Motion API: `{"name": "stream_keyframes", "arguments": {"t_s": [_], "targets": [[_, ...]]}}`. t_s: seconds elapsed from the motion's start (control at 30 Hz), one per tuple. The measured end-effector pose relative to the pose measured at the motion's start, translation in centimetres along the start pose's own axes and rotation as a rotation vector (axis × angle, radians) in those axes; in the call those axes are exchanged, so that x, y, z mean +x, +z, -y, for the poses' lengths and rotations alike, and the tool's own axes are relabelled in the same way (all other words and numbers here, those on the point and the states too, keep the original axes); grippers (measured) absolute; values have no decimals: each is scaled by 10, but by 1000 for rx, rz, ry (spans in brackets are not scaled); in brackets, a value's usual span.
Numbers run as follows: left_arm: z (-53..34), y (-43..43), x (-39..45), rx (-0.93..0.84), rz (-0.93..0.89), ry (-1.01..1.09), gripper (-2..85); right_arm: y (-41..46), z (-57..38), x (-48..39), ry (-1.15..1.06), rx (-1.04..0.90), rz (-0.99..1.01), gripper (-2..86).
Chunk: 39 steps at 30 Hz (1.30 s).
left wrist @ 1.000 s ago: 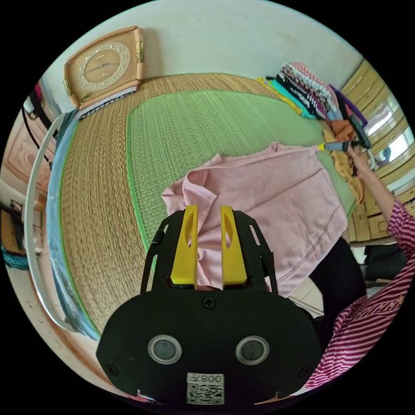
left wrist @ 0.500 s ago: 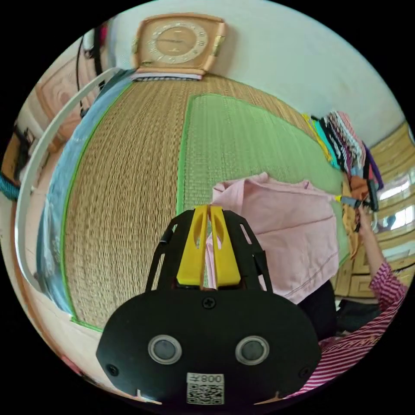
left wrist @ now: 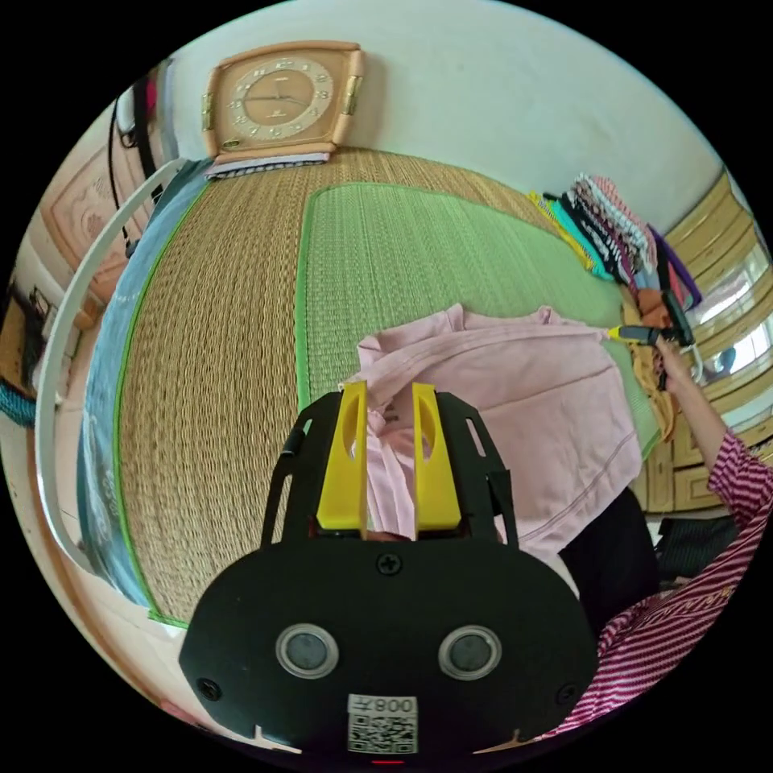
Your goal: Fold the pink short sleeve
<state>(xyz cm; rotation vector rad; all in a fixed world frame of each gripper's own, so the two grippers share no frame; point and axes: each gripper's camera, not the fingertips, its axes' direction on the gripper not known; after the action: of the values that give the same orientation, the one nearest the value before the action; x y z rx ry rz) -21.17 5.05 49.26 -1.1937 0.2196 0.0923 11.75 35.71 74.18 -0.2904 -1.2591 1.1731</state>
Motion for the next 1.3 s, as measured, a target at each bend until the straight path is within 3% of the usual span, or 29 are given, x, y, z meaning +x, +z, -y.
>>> {"name": "stream_keyframes", "arguments": {"t_s": [0.27, 0.7, 0.9, 1.07, 1.3], "targets": [[29, 1, -10, 0, 15, -26, 16, -19, -1, 15, 1, 0, 13, 5], [53, -9, -49, 85, -84, -217, 22, -43, -5, 47, 50, 18, 118, 6], [50, -15, -14, 129, -136, -81, 21, -51, -20, 63, 74, 26, 160, 7], [66, 12, 24, 20, -151, 76, 11, -57, -41, 76, 102, 39, 174, 6], [108, 35, 34, -39, -142, 102, 4, -39, -58, 39, 5, 22, 191, 2]]}}
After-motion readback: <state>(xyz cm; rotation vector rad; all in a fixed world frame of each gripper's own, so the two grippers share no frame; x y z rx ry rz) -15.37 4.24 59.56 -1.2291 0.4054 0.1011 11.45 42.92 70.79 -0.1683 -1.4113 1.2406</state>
